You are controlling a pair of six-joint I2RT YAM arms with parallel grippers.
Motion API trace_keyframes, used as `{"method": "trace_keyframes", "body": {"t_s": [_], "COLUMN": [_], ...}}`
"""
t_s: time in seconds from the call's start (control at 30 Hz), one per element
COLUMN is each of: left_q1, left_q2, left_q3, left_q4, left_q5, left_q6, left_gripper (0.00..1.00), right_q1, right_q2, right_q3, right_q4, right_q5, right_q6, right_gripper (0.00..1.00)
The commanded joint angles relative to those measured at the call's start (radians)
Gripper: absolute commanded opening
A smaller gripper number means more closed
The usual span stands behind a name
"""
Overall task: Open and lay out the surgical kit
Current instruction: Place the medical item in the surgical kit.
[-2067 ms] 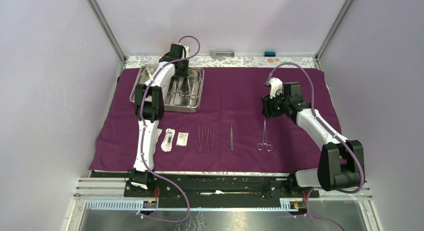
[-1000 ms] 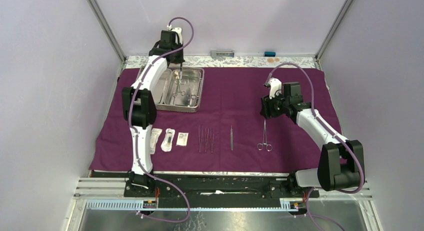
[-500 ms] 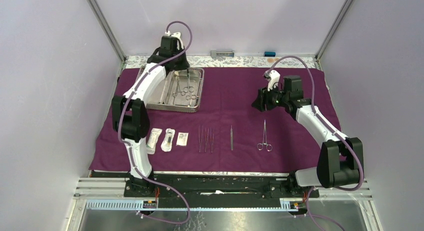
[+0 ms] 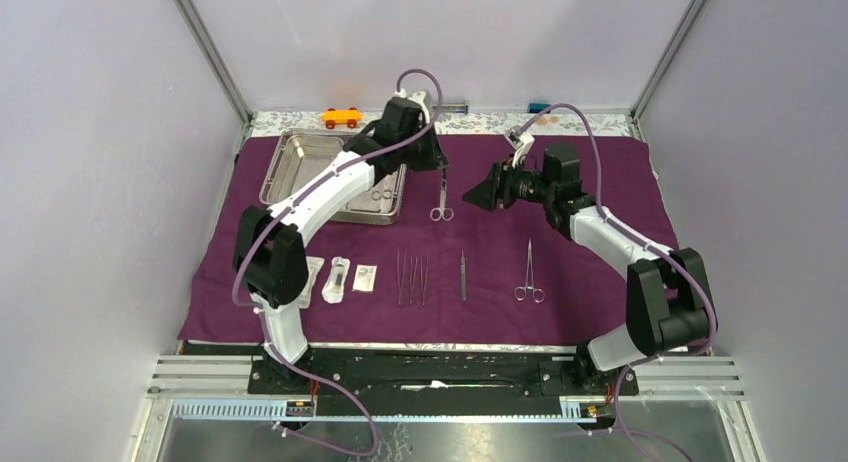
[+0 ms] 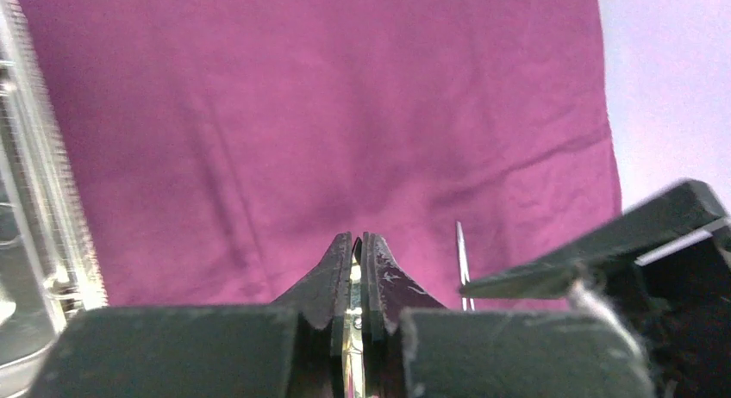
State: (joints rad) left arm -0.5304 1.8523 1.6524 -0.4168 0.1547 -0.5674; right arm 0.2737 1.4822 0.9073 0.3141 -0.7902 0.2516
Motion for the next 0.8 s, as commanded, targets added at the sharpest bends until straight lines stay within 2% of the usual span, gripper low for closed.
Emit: {"method": "trace_keyframes", "body": {"t_s": [0.0,0.13,0.43,0.77], "left_q1": [-0.043,-0.065,-0.083,-0.090], "left_q2": [-0.006,0.012,0.043,0.059], "left_q3": [0.021,0.026,0.041,0.055], "left_q4": [0.040,0.037,0.035,0.028], "left_q5": [0.021,0.035,0.052,0.061], "left_q6": [-0.060,-0.075,-0.085,-0.089], "left_gripper": [0.00,0.00,0.00,0.00], "right_q1": [0.019,0.025,0.033,0.042], "right_q2": [0.041,0.090,0.166,0.220], "right_q3": [-0.019,-0.033,-0.023,0.001], "right_q4": [0.172,0.257,0.339,0.344], "right_q5": [-0.052,-0.073,-0.101,-0.096], "right_q6": [0.145,0.211,0.288,0.317], "right_gripper": [0.68,0.66,0.54,0.45]}}
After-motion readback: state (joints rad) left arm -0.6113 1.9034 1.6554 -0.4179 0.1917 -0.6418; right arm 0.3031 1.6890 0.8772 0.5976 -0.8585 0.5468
